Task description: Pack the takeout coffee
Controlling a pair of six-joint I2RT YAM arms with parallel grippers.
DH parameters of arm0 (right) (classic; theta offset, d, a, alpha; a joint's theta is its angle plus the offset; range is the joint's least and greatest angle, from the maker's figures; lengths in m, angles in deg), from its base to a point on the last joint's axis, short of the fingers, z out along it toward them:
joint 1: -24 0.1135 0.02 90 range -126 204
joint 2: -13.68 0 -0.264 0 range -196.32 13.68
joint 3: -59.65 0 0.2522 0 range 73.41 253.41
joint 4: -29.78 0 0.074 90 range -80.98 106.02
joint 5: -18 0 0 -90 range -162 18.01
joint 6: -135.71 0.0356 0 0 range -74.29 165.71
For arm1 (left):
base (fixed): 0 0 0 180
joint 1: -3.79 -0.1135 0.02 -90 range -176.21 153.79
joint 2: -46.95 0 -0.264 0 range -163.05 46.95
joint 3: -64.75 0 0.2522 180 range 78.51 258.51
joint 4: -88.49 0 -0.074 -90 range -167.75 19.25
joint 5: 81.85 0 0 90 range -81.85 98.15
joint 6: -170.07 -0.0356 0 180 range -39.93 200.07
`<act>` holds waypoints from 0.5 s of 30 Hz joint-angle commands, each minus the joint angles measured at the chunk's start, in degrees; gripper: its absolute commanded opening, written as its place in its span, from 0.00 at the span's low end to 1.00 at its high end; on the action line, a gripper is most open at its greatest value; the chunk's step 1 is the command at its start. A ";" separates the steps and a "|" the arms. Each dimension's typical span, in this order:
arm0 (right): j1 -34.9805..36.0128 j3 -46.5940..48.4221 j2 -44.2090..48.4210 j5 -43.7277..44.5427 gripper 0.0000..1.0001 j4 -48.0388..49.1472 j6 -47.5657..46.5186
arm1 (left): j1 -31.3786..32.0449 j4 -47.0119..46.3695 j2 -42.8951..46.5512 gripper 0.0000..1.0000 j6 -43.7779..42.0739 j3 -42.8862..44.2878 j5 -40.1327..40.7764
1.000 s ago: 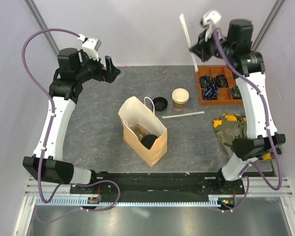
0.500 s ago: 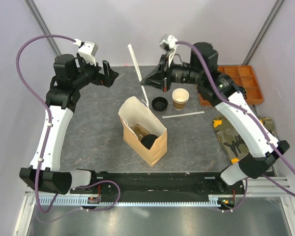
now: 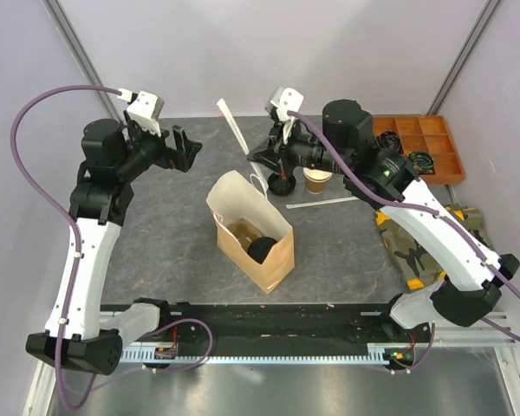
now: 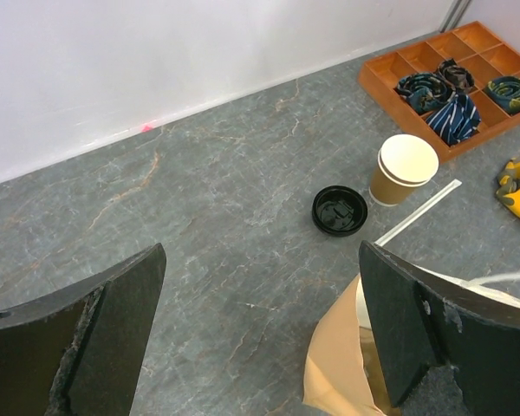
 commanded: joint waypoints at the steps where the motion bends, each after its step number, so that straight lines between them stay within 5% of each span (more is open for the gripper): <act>1: -0.23 4.20 3.46 14.15 0.00 0.25 -7.23 | -0.24 -0.21 0.93 1.00 -1.23 -0.82 -0.01; 6: -0.40 10.34 2.76 13.92 0.00 -0.45 -8.21 | -0.24 -0.39 0.05 1.00 -0.62 -0.47 -1.15; 10: -0.32 13.60 1.53 5.23 0.00 -0.98 -4.02 | -0.24 -0.39 -0.56 1.00 -0.09 0.23 -1.42; 15: 1.53 7.03 3.11 -1.01 0.00 0.68 0.05 | -0.24 0.13 -0.13 1.00 0.09 -0.12 -1.25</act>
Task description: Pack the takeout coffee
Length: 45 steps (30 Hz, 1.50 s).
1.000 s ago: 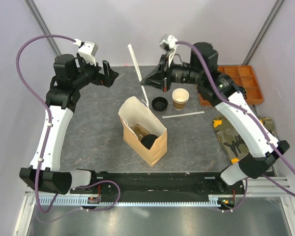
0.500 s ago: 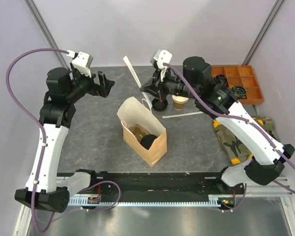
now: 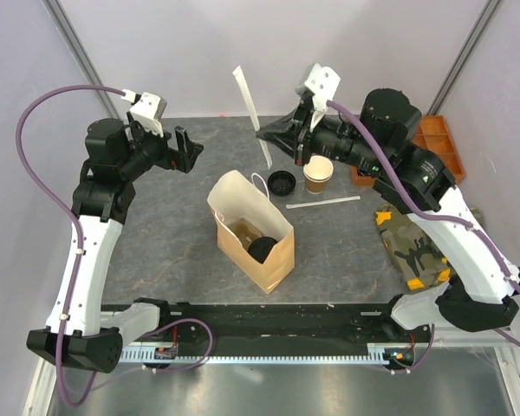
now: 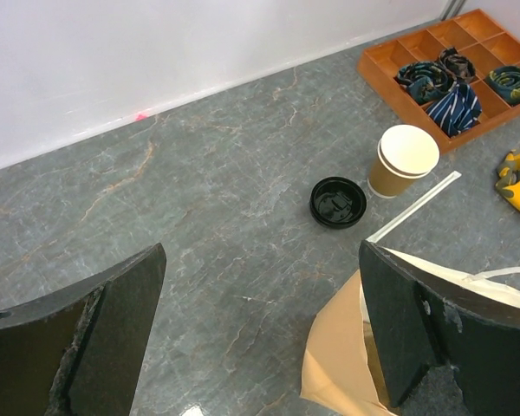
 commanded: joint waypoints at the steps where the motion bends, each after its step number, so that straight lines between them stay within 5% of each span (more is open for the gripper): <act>1: 1.94 -4.98 1.58 -6.36 0.00 1.61 4.77 | -0.24 -0.13 0.66 1.00 0.04 0.71 -0.79; 13: 6.78 -28.27 6.94 -3.47 0.00 8.73 3.20 | -0.33 2.77 2.42 1.00 0.13 -1.04 0.88; 15: 6.78 -29.42 6.94 -2.85 0.16 9.87 3.29 | -0.33 3.21 2.68 1.00 0.05 -1.48 0.97; 16: 6.78 -30.03 7.03 -2.67 0.41 10.48 3.29 | -0.33 3.39 2.86 1.00 0.13 -1.48 1.06; 20: 6.78 -28.46 7.29 -0.39 0.73 10.66 4.34 | -0.50 5.84 2.16 1.00 1.01 -0.35 2.03; 22: 6.78 -25.31 6.77 1.98 0.86 10.31 4.25 | -0.76 7.34 0.32 1.00 1.45 1.58 2.55; 27: 6.26 -13.18 3.70 8.65 0.98 9.52 1.27 | -2.08 17.33 -7.32 1.00 4.70 11.58 3.26; 33: -9.98 -5.52 -0.96 9.64 0.98 8.74 7.84 | -11.20 25.88 -18.57 1.00 5.40 22.83 -7.10; 38: -24.31 -10.06 -1.67 8.50 0.98 5.04 11.02 | -17.98 33.88 -28.49 1.00 4.53 29.53 -13.61; 45: -39.96 -24.58 0.43 3.40 0.98 -1.02 11.02 | -20.28 30.91 -29.14 1.00 -0.74 21.48 -9.66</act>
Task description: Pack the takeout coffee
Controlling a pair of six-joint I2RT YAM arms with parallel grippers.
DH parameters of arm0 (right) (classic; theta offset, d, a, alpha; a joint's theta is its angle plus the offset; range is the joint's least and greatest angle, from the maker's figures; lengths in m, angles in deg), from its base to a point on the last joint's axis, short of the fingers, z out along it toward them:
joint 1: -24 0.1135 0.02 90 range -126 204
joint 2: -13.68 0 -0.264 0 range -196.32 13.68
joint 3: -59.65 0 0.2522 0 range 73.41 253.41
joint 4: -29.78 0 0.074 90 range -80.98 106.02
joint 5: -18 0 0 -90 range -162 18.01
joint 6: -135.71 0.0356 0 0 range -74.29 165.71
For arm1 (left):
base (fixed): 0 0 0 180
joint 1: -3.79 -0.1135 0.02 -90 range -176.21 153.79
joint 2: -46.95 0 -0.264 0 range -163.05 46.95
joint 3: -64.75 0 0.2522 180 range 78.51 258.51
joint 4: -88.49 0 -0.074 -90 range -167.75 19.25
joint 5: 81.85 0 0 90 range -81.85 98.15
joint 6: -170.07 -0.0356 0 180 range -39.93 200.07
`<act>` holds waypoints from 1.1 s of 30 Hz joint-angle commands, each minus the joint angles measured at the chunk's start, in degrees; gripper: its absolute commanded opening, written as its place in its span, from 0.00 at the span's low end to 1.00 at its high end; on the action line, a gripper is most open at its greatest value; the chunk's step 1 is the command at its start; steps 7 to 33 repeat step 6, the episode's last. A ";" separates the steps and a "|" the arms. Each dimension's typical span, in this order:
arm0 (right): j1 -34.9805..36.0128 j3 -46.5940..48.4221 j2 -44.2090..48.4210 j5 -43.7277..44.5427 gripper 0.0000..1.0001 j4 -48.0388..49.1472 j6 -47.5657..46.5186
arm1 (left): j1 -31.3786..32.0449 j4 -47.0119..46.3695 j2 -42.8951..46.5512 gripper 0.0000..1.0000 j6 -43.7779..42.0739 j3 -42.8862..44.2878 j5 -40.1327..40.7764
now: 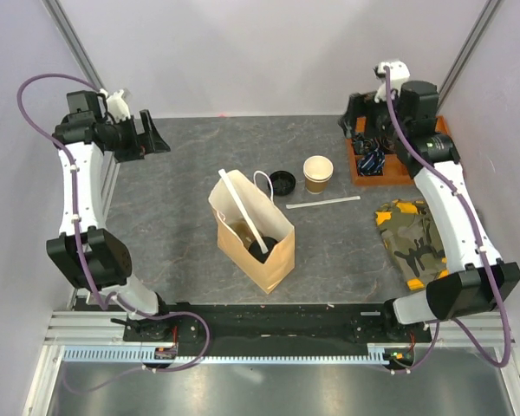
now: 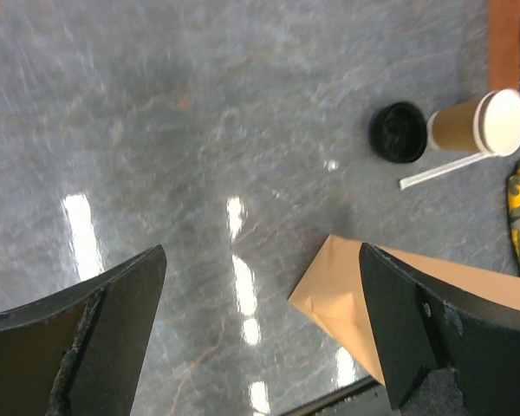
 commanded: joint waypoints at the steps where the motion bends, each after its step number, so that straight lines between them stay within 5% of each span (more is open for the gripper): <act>1: -6.90 -6.79 1.95 -2.86 0.98 -5.48 0.79 | 0.16 -0.20 1.86 1.00 -3.96 -4.96 -0.26; 33: -9.46 -9.97 2.57 -2.86 0.98 -5.57 0.61 | 0.25 -1.79 1.34 1.00 -4.05 -5.60 1.05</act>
